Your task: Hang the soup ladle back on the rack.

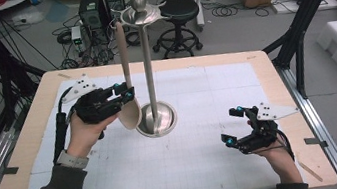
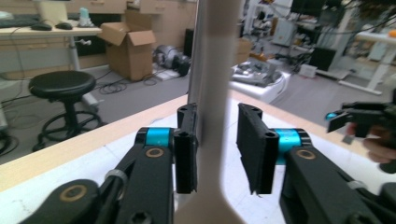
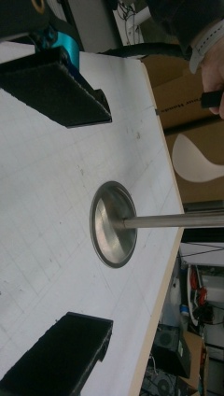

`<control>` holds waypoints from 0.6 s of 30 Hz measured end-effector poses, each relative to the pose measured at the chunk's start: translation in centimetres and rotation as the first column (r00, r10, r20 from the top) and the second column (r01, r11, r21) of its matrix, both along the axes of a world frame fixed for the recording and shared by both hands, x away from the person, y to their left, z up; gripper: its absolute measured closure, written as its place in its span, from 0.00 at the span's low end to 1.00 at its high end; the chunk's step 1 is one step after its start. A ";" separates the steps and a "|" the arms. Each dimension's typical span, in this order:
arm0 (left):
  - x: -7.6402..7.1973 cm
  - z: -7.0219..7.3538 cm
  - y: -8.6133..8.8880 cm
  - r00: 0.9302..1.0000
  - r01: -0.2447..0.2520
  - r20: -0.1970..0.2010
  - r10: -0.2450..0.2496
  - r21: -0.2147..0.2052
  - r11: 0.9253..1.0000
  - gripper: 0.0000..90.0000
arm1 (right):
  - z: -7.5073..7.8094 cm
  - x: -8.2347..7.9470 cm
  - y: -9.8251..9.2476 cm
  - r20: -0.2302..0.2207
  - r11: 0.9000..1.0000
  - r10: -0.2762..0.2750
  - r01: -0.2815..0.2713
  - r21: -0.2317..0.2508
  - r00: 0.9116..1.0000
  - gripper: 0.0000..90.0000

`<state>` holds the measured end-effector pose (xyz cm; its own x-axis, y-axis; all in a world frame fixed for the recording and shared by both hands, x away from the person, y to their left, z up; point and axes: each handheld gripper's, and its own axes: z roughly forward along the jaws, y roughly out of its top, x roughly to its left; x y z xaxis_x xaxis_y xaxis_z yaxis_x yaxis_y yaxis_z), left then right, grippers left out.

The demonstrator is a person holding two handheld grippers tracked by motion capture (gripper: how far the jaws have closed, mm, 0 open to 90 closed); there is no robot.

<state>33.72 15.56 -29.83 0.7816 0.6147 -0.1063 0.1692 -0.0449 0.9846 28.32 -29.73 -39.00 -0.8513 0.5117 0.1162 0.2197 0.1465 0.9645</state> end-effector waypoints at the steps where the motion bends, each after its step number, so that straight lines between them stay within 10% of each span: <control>1: -0.2 0.1 0.2 1.000 0.008 0.006 -0.008 -0.002 1.000 0.68 | 0.0 0.0 0.0 -0.001 1.000 0.001 -0.001 0.000 1.000 0.03; 6: -0.8 0.1 1.1 0.999 0.035 0.021 -0.035 0.011 0.999 0.54 | 0.0 0.0 0.0 0.005 1.000 -0.001 0.001 -0.005 1.000 0.03; 12: -1.2 -0.4 1.4 0.999 -0.005 0.035 0.002 0.080 0.997 0.13 | 0.0 -0.1 0.0 0.004 1.000 -0.003 0.003 -0.008 1.000 0.03; 18: -2.2 -1.1 2.1 0.998 0.018 0.065 -0.022 0.066 0.998 0.02 | 0.0 -0.1 -0.1 0.008 1.000 -0.007 0.007 -0.004 1.000 0.03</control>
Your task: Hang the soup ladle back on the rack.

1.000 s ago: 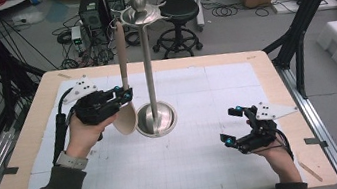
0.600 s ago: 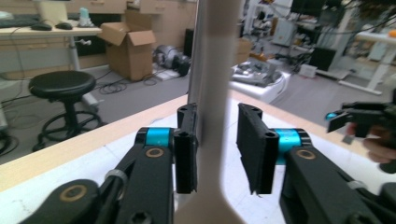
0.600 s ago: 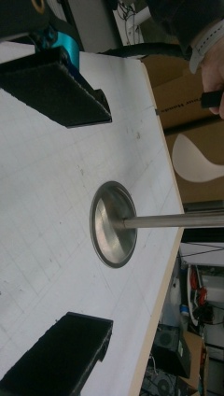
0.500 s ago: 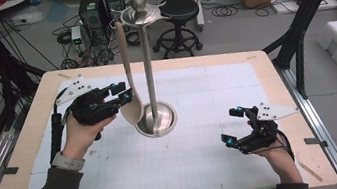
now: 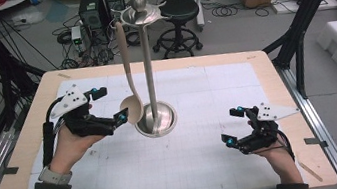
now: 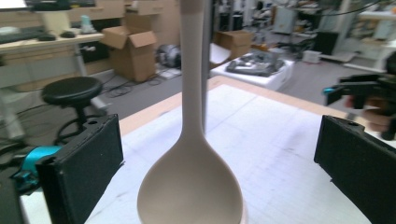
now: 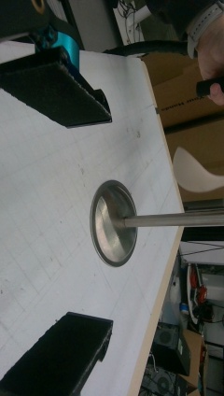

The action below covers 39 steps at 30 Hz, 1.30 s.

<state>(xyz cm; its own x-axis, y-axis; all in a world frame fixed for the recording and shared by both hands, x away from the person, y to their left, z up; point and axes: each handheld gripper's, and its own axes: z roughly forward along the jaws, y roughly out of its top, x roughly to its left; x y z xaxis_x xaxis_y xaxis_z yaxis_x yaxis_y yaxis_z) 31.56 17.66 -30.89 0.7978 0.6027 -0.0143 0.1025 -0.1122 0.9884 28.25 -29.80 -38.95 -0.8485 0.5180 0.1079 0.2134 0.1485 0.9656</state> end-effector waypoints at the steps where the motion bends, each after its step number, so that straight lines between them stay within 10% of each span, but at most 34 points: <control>1: -0.2 -0.2 0.2 1.000 -0.001 0.012 0.001 0.000 1.000 0.02 | 0.0 0.0 0.0 -0.004 1.000 0.001 -0.001 0.000 1.000 0.03; 10: -0.9 -2.6 2.6 1.000 -0.010 -0.013 0.011 0.085 0.996 0.02 | 0.1 -0.1 0.0 -0.006 1.000 -0.001 0.001 0.001 1.000 0.03; 39: -4.1 -7.4 9.2 0.991 -0.124 -0.061 0.120 -0.064 0.990 0.02 | 1.7 -1.0 -1.4 0.076 0.996 -0.068 0.063 0.066 0.995 0.03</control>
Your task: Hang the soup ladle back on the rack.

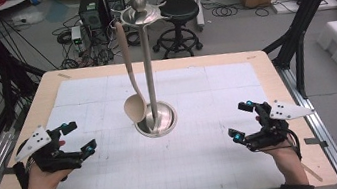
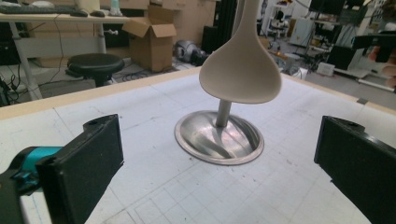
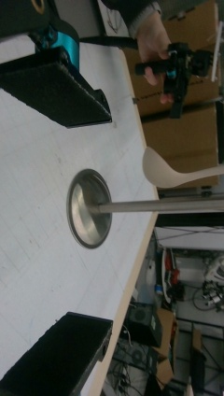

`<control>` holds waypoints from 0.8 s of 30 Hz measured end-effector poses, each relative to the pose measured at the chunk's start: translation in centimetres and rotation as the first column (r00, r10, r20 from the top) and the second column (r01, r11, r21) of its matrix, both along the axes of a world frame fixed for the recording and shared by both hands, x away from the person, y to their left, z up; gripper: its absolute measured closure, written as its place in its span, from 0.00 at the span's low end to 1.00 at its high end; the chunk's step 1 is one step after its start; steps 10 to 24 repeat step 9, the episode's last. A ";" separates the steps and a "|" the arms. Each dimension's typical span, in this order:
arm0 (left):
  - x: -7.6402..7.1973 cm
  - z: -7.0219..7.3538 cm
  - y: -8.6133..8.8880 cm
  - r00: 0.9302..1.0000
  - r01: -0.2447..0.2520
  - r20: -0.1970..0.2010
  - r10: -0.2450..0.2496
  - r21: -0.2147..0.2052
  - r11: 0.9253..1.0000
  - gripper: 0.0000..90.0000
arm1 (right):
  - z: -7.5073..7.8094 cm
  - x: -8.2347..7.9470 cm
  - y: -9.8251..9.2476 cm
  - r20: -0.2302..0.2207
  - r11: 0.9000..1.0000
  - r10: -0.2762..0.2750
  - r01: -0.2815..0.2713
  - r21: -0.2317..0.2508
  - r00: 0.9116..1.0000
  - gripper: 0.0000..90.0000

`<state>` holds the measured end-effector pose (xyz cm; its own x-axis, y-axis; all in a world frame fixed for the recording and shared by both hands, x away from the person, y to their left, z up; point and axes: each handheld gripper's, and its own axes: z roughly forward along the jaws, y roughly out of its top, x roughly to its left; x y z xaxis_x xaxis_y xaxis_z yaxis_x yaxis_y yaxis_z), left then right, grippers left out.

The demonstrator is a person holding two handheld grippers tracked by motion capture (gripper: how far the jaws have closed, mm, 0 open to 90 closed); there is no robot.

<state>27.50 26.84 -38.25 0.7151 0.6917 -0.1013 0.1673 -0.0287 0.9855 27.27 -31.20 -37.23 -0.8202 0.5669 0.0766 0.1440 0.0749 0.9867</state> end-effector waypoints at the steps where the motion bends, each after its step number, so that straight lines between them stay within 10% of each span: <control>1: -0.1 0.1 0.1 1.000 -0.008 0.001 0.008 0.000 1.000 0.02 | 0.0 0.0 -0.1 0.006 1.000 -0.013 0.013 0.009 1.000 0.03; 24: -0.3 0.7 -0.3 1.000 0.011 0.026 -0.011 0.021 1.000 0.02 | 0.1 -0.1 -0.6 0.012 0.999 -0.047 0.047 0.025 0.999 0.03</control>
